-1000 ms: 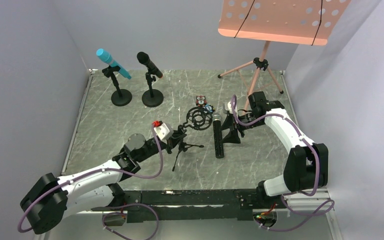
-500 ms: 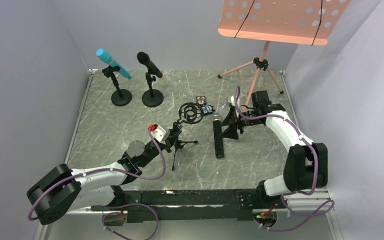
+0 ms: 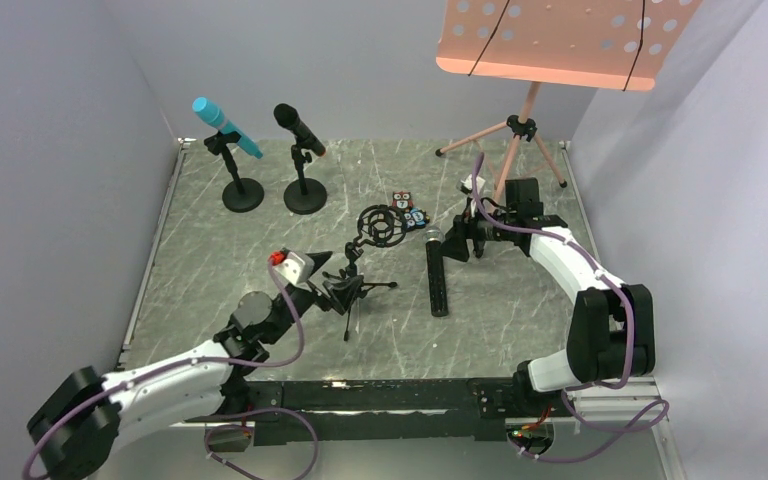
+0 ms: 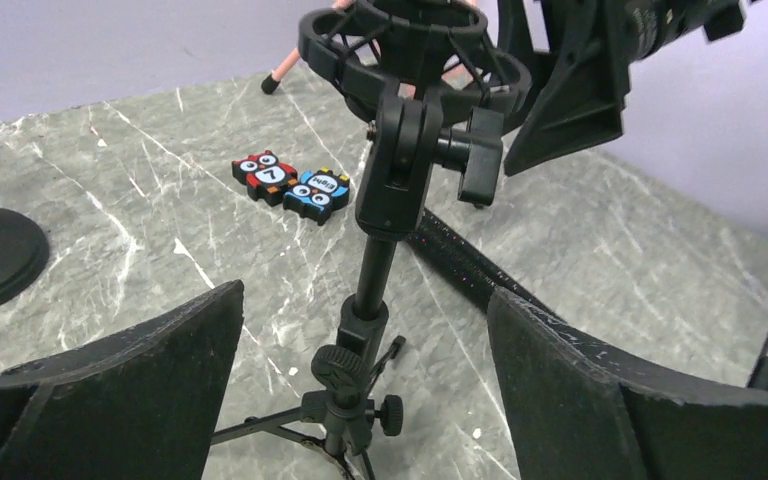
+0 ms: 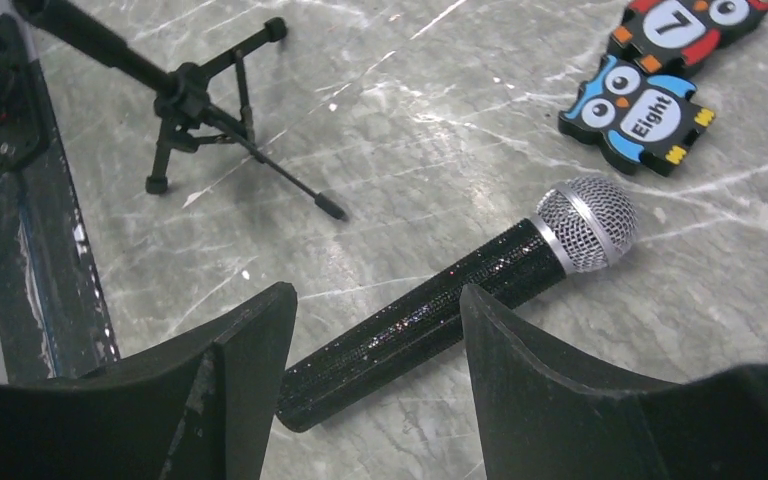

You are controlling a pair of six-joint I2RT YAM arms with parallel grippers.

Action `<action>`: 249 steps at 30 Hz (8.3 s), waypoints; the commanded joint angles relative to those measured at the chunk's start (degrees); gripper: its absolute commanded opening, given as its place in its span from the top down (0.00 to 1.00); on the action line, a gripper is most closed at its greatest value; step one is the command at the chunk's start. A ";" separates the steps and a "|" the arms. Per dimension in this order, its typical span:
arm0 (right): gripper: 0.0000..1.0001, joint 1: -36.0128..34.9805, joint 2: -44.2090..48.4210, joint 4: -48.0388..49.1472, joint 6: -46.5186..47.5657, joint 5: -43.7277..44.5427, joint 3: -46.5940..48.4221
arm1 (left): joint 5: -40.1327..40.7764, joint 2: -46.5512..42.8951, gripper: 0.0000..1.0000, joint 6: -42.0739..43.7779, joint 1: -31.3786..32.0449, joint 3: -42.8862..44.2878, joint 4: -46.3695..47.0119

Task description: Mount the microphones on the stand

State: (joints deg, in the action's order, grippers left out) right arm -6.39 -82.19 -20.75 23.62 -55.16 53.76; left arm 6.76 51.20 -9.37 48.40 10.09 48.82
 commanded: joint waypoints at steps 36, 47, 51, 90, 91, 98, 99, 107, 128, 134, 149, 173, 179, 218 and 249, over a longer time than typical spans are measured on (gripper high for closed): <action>0.30 -17.26 -5.15 8.73 -28.74 48.80 -6.28 | 5.83 -23.25 0.01 -19.18 -0.63 2.96 -32.31; 0.37 -18.07 -7.69 7.13 -26.75 51.35 -4.91 | 5.11 -24.79 0.01 -20.96 -0.66 1.95 -32.44; 0.28 -18.13 -9.52 6.18 -26.16 53.03 -4.11 | 5.01 -25.37 0.01 -20.83 -0.67 2.84 -33.41; 0.89 6.83 25.24 0.41 -7.74 -22.11 -4.50 | -29.69 19.16 0.01 -24.98 4.04 49.46 -27.65; 0.89 7.76 25.57 -0.08 -7.33 -23.34 -4.16 | -29.05 20.74 0.01 -24.65 4.60 50.61 -28.18; 0.89 8.17 25.72 -3.36 -5.07 -27.07 -2.80 | -24.34 27.77 0.03 -26.50 5.98 51.98 -22.51; 0.89 8.17 25.75 -3.55 -4.91 -27.15 -2.78 | -23.63 28.56 0.04 -26.62 6.14 52.50 -22.60; 0.89 8.16 25.54 -3.87 -4.45 -29.60 -3.03 | -21.32 32.73 0.15 -27.29 6.26 54.83 -20.64; 0.86 8.17 25.20 -0.35 -7.87 -30.32 -4.27 | -28.53 37.30 1.00 -29.20 6.35 56.53 -13.46; 0.57 8.17 25.50 -0.49 -7.78 -30.21 -4.27 | -28.88 33.76 1.00 -25.75 6.02 56.24 -15.32; 0.92 8.17 25.41 1.45 -10.20 -30.36 -4.63 | -32.63 36.40 0.34 -30.51 6.16 56.22 -13.22; 0.89 8.77 24.92 9.55 -18.46 -31.50 -6.65 | -29.97 38.08 1.00 -27.32 7.08 53.69 -6.65; 0.43 8.77 25.06 5.99 -14.99 -31.50 -5.81 | -30.85 35.62 1.00 -26.99 6.37 52.79 -6.37; 0.00 8.92 25.22 -10.43 4.99 -27.70 -3.04 | -22.48 21.70 1.00 3.93 -9.70 74.48 -56.07; 0.00 8.89 24.78 -10.01 4.73 -27.55 -3.39 | -29.64 31.20 1.00 8.66 -9.91 85.04 -77.11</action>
State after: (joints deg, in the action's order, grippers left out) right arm 2.33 -57.39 -32.91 27.44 -82.32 49.98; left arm -21.15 80.14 -1.45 38.65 92.97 -20.60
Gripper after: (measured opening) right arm 0.994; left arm 0.451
